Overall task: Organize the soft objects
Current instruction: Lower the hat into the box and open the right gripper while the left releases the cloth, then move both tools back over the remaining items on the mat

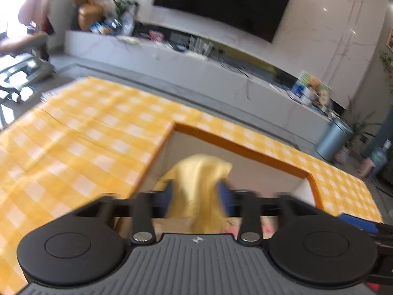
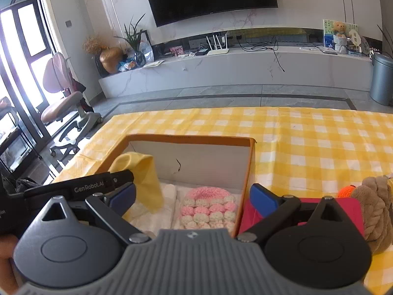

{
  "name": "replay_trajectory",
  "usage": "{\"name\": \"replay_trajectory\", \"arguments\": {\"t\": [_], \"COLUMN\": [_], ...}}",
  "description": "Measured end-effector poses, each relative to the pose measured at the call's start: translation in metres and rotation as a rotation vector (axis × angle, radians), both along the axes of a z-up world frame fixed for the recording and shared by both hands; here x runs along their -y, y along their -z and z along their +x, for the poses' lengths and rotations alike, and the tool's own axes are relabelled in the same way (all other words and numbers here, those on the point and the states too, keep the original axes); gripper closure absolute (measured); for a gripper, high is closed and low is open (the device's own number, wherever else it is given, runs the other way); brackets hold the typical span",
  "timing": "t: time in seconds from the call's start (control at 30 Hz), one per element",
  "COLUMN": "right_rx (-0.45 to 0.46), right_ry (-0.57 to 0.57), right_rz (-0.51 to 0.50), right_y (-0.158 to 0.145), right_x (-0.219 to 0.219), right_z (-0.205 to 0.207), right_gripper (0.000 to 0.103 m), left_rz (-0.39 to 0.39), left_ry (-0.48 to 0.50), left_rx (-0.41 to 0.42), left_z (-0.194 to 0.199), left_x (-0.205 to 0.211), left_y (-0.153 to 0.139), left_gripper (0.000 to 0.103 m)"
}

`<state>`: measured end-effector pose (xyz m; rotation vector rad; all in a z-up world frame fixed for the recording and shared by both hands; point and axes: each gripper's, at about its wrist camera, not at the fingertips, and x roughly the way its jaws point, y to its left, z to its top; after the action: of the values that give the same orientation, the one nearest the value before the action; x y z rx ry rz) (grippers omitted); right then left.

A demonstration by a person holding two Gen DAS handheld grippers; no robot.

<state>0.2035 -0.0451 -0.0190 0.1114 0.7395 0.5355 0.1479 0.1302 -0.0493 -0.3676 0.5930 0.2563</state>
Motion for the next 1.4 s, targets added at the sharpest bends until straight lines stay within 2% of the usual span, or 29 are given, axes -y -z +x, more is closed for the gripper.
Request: {"name": "replay_trajectory", "arguments": {"t": [0.07, 0.23, 0.47, 0.63, 0.87, 1.07, 1.13, 1.3, 1.4], "right_rx": [0.0, -0.004, 0.001, 0.018, 0.054, 0.086, 0.099, 0.138, 0.151], "right_ry": [0.002, 0.015, 0.012, 0.006, 0.015, 0.049, 0.057, 0.083, 0.091], "right_rz": [0.005, 0.006, -0.004, 0.003, 0.015, 0.002, 0.009, -0.028, -0.017], "right_y": [-0.001, 0.0, 0.0, -0.005, -0.016, -0.025, -0.03, -0.041, -0.049], "right_x": [0.001, 0.003, 0.0, 0.002, 0.012, 0.023, 0.029, 0.037, 0.044], "right_z": [0.0, 0.002, 0.0, -0.002, -0.005, -0.007, -0.008, -0.014, -0.019], "right_gripper": [0.006, 0.006, 0.006, 0.006, 0.006, 0.006, 0.006, 0.006, 0.006], "left_rz": [0.015, 0.07, 0.145, 0.128, 0.127, 0.205, 0.221, 0.197, 0.206], "left_ry": [-0.016, -0.022, 0.007, 0.007, 0.017, 0.001, 0.02, 0.074, 0.101], "left_rx": [0.02, 0.015, 0.0, 0.043, 0.058, 0.071, 0.076, 0.081, 0.083], "left_z": [-0.004, -0.007, -0.013, -0.022, -0.032, -0.041, -0.043, -0.047, -0.052], "left_x": [0.001, 0.008, 0.014, 0.012, 0.019, 0.038, 0.042, 0.048, 0.055], "left_y": [-0.004, -0.011, -0.023, -0.032, -0.039, -0.044, -0.046, -0.049, -0.054], "left_gripper": [0.025, 0.018, 0.02, 0.02, 0.019, 0.016, 0.016, 0.016, 0.016]}}
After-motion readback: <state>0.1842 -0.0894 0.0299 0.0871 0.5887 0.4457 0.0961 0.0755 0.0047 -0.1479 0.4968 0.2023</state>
